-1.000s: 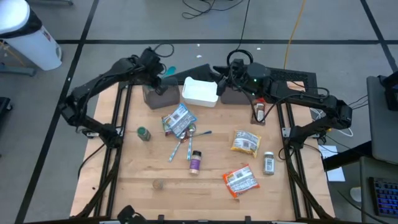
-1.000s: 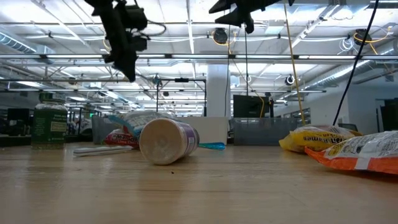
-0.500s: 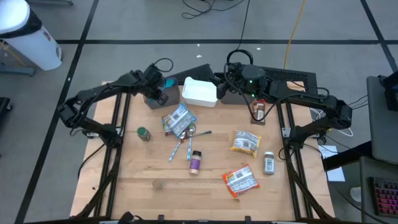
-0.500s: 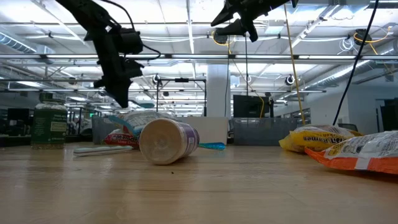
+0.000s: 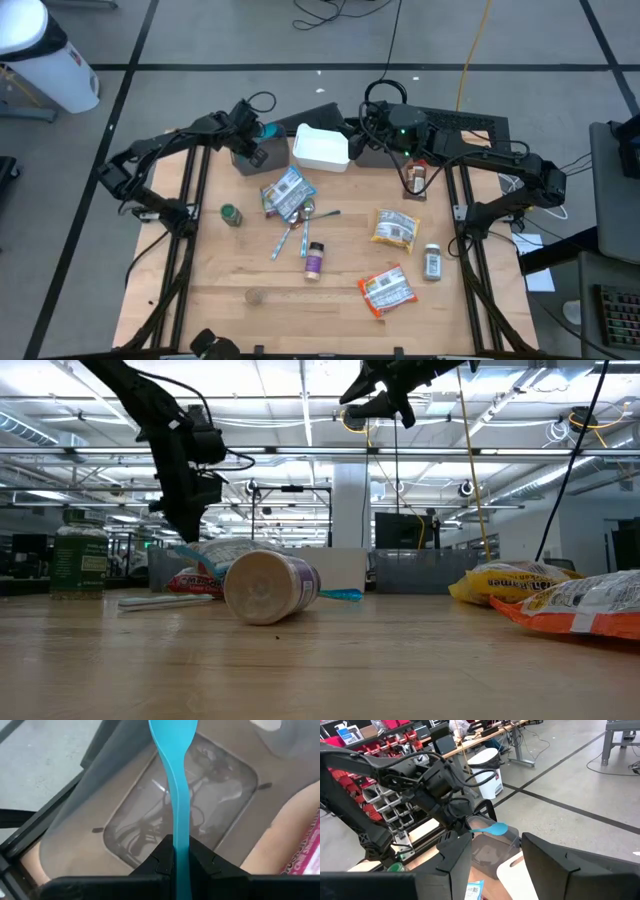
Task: Pick & Place Food Item
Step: Put the blue baby spoon into the left black bin
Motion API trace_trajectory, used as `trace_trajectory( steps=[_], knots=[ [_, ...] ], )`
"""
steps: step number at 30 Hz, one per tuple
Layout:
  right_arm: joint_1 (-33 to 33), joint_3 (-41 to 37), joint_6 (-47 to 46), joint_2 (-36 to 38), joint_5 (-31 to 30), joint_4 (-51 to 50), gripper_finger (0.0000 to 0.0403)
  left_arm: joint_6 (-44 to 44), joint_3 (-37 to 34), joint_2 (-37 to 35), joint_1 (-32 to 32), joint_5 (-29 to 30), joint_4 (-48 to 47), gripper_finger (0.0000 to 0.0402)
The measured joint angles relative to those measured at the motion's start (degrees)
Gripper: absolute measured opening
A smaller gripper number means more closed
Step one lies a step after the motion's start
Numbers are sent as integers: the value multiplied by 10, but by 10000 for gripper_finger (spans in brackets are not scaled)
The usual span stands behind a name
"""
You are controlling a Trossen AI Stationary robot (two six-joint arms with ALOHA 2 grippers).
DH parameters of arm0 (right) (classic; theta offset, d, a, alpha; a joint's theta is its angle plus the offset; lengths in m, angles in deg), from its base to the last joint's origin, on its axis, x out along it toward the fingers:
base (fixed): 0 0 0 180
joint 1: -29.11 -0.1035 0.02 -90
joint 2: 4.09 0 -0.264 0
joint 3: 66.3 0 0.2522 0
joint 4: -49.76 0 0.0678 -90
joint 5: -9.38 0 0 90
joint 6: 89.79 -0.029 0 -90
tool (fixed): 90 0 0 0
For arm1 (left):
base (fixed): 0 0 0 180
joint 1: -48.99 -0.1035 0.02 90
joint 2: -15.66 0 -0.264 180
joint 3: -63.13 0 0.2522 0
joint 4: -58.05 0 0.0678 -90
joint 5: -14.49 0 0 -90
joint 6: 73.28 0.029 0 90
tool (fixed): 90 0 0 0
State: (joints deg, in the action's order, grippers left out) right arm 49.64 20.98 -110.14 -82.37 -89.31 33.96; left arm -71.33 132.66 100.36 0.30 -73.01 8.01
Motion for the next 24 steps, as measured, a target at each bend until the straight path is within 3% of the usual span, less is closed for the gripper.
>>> trace_trajectory(
  steps=[11,24],
  knots=[
    [0,0,0,0,0,0,162,108,0,53,-8,5,26,23],
    [0,0,15,0,-2,0,158,174,0,103,-8,-14,49,23]
  ],
)
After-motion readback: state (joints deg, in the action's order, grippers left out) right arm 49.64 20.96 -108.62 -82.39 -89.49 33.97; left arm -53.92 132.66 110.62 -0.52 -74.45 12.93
